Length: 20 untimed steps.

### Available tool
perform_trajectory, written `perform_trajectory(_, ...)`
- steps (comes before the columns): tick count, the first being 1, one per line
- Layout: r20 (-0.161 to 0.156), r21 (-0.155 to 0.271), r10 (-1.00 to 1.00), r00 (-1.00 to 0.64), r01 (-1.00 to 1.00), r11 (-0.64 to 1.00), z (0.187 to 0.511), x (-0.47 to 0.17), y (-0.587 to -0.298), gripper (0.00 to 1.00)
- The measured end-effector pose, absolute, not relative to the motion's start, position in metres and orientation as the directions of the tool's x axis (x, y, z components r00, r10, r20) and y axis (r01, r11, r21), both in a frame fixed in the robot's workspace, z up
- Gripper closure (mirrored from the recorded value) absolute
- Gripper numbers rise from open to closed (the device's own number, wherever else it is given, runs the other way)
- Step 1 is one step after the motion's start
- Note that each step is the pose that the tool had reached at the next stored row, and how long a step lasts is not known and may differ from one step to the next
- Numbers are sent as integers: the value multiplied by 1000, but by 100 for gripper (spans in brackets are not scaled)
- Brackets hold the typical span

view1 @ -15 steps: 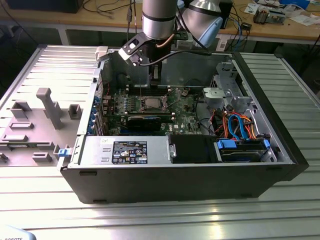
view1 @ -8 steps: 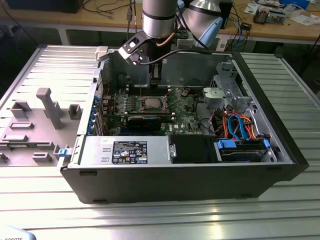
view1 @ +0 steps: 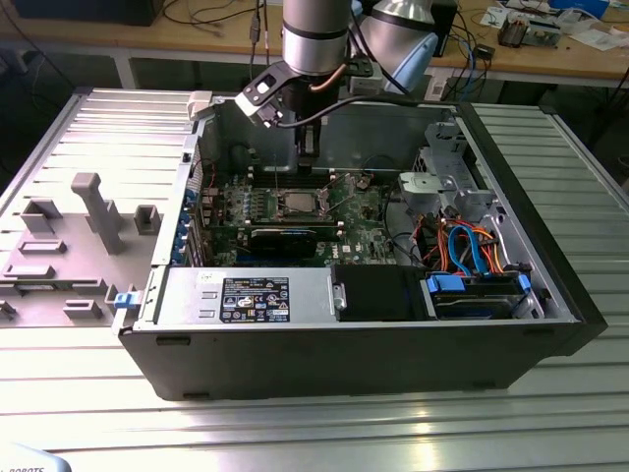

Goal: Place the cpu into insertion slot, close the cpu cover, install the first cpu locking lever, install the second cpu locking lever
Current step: 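Close the cpu cover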

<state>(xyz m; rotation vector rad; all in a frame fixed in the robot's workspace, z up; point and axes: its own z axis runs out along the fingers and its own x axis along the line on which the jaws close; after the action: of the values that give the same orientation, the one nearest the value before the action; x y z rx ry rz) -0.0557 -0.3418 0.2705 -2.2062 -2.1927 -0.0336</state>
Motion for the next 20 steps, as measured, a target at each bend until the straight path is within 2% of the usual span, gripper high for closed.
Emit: perform_trajectory(20,37,-7,999,6,1000,-6,270,-45,-342,89)
